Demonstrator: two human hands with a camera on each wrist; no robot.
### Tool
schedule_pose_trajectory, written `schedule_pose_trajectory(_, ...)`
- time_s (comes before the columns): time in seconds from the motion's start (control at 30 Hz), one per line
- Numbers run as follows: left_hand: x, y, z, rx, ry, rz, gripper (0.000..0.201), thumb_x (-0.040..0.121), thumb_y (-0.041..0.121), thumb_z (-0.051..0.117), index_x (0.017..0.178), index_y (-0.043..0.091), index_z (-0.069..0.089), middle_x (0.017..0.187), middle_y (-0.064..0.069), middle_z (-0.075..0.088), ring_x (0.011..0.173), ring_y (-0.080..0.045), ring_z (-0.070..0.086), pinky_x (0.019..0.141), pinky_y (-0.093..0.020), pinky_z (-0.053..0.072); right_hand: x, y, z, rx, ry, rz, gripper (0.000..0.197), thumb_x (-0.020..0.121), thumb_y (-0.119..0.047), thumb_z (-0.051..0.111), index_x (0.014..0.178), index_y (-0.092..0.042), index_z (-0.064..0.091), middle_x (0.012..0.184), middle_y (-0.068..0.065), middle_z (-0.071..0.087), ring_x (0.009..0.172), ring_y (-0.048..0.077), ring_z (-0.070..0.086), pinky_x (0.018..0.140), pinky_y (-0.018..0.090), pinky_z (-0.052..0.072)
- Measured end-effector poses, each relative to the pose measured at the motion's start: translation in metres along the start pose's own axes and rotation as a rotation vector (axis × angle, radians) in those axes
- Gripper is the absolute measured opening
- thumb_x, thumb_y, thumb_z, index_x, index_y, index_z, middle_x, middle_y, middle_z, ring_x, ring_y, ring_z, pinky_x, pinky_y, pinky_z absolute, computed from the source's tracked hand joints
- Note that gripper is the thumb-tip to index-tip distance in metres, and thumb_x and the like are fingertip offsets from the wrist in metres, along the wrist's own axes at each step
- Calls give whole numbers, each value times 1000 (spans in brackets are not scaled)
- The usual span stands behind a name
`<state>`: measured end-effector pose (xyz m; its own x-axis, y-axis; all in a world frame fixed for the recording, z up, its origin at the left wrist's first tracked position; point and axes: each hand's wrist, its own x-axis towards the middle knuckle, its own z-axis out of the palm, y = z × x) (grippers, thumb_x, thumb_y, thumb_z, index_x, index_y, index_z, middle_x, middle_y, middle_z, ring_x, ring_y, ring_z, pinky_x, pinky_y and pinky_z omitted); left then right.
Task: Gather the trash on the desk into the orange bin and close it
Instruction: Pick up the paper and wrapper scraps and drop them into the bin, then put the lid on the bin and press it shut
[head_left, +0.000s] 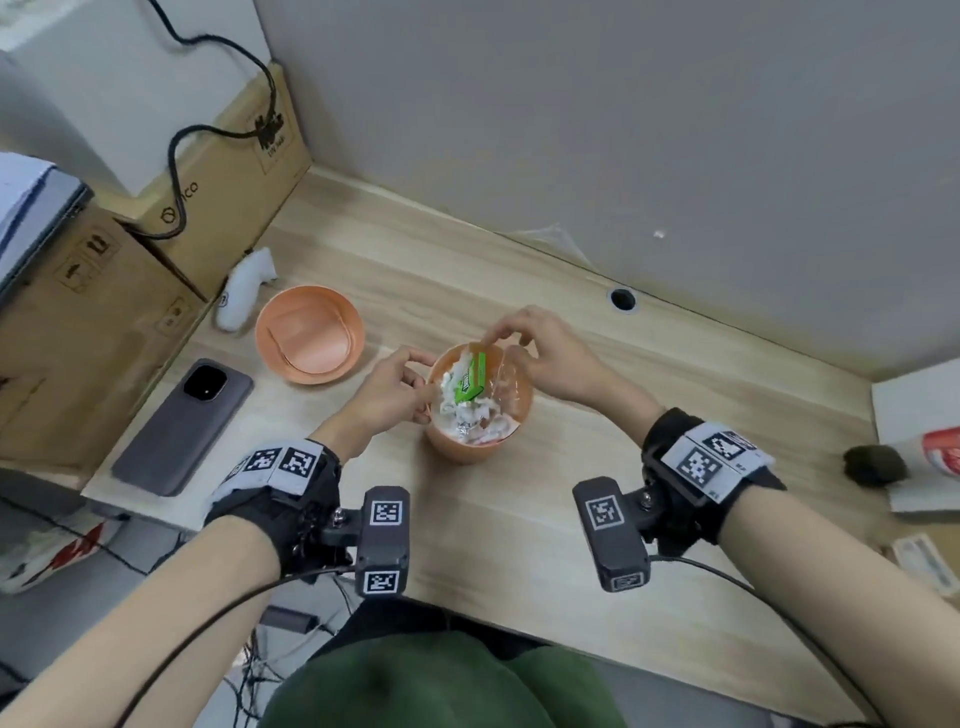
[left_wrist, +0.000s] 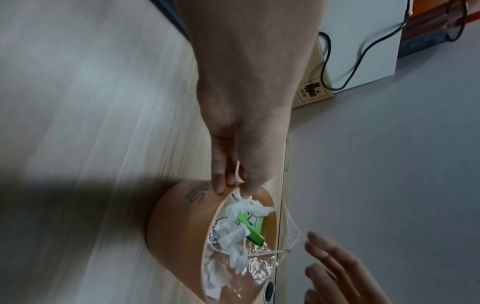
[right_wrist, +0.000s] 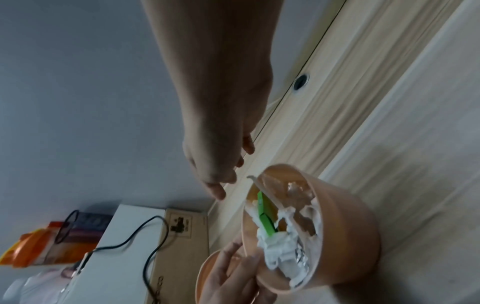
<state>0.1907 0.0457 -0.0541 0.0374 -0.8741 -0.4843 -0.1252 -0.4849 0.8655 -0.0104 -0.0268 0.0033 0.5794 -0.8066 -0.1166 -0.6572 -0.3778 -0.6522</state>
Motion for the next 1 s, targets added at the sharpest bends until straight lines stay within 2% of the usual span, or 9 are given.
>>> schedule_pose_trajectory(0.13, 0, 1, -6, 38, -58, 3, 23, 93, 13, 62, 116, 18, 60, 81, -5, 56, 60, -11, 59, 64, -26, 59, -2, 8, 2, 5, 105, 127, 19, 87, -15, 54, 101, -19, 66, 102, 5, 55, 88, 16, 50, 90, 35, 44)
schedule_pose_trajectory(0.27, 10, -9, -29, 67, 158, 15, 28, 95, 8, 53, 120, 15, 60, 102, -3, 52, 66, -16, 55, 63, -26, 53, -4, 20, 20, 80, 149, 315, 28, 91, -16, 47, 117, -15, 57, 107, 4, 45, 105, 25, 51, 97, 37, 42)
schedule_pose_trajectory(0.33, 15, -16, -44, 97, 260, 20, 27, 95, 8, 53, 121, 15, 59, 117, -5, 51, 67, -16, 54, 62, -26, 51, -7, 28, 24, 138, 169, 399, 29, 92, -12, 43, 118, -10, 56, 109, 9, 54, 105, 29, 55, 90, 36, 44)
schedule_pose_trajectory(0.5, 27, -37, -70, 287, 276, -44, 37, 84, 16, 55, 119, 24, 62, 136, -10, 50, 110, -36, 61, 86, -48, 56, -19, 34, 28, 170, 10, 504, 33, 94, -37, 50, 110, -10, 59, 71, -8, 58, 65, 15, 58, 61, 28, 44)
schedule_pose_trajectory(0.57, 35, -42, -70, 325, 257, -83, 44, 84, 8, 53, 128, 12, 60, 141, -12, 47, 115, -40, 59, 89, -48, 54, -21, 38, 30, 141, 37, 496, 34, 93, -41, 51, 103, -11, 61, 65, -7, 60, 55, 10, 54, 62, 33, 50)
schedule_pose_trajectory(0.67, 48, -51, -64, 352, 244, -127, 47, 86, 1, 51, 133, -3, 54, 137, -17, 51, 108, -43, 61, 83, -44, 54, -24, 41, 26, 91, 82, 478, 28, 90, -42, 56, 94, -15, 63, 64, 3, 65, 52, 13, 55, 64, 37, 53)
schedule_pose_trajectory(0.8, 59, -61, -57, 389, 256, -181, 32, 87, 7, 53, 116, -7, 58, 104, -26, 64, 80, -35, 63, 66, -37, 49, -34, 53, 19, 89, 124, 521, 26, 87, -42, 59, 90, -17, 64, 60, 0, 64, 57, 18, 59, 62, 32, 49)
schedule_pose_trajectory(0.93, 68, -68, -51, 506, 264, -182, 43, 82, 23, 50, 117, 0, 61, 123, -23, 62, 99, -44, 65, 83, -52, 56, -48, 66, 14, 108, 168, 565, 27, 87, -41, 59, 92, -16, 63, 70, 11, 70, 56, 17, 57, 63, 31, 48)
schedule_pose_trajectory(1.0, 73, -68, -44, 605, 243, -133, 41, 86, 21, 51, 118, 0, 66, 128, -18, 58, 108, -41, 60, 87, -46, 53, -53, 68, 15, 143, 189, 571, 28, 87, -44, 58, 91, -16, 63, 71, 12, 70, 54, 16, 56, 61, 31, 47)
